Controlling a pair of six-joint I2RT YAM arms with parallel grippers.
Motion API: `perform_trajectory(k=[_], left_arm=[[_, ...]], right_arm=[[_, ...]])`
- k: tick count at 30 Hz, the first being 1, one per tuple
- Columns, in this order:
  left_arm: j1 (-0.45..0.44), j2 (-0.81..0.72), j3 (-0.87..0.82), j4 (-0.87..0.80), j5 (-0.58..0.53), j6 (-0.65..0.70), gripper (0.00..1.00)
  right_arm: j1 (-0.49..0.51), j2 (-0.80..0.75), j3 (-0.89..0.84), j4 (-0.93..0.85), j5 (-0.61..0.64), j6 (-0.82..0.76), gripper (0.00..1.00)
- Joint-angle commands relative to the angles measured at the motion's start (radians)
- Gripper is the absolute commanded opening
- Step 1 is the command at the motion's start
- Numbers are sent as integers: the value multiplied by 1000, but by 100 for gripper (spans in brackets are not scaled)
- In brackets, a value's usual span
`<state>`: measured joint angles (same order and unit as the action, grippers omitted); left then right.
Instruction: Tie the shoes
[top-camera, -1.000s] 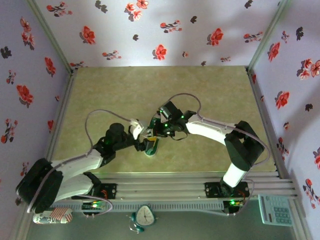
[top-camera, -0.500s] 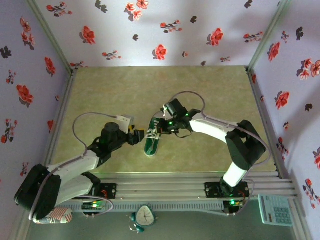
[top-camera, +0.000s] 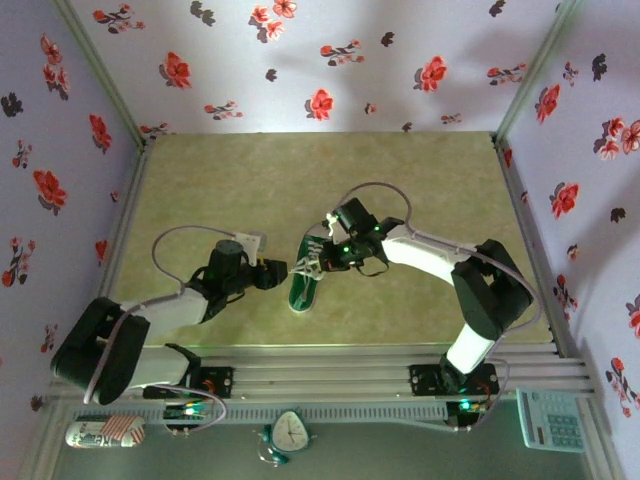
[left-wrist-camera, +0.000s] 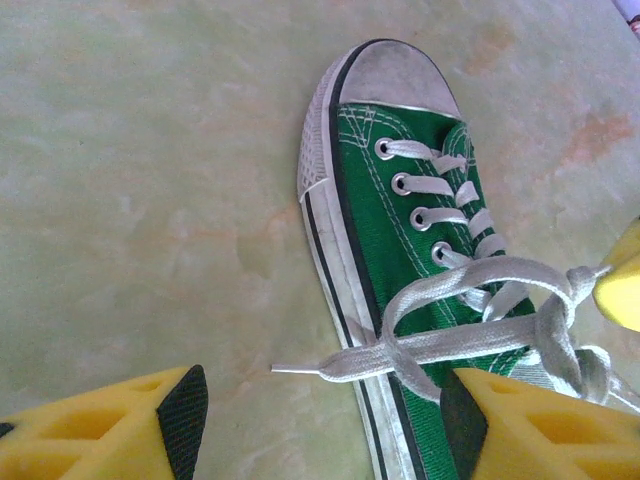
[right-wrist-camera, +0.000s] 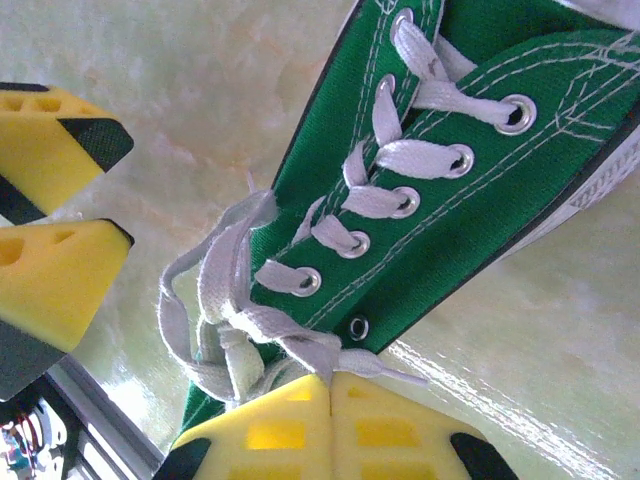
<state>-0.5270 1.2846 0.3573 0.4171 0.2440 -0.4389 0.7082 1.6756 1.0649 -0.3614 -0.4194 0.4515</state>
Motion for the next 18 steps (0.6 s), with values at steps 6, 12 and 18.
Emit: perform_trajectory(k=[6, 12, 18], left_arm=[[19, 36, 174, -86, 107, 126, 75], [-55, 33, 300, -340, -46, -57, 68], [-118, -11, 279, -424, -177, -215, 54]], right_arm=[[-7, -20, -19, -10, 3, -25, 0], [-3, -23, -19, 0, 14, -7, 0], [4, -18, -22, 3, 13, -2, 0]])
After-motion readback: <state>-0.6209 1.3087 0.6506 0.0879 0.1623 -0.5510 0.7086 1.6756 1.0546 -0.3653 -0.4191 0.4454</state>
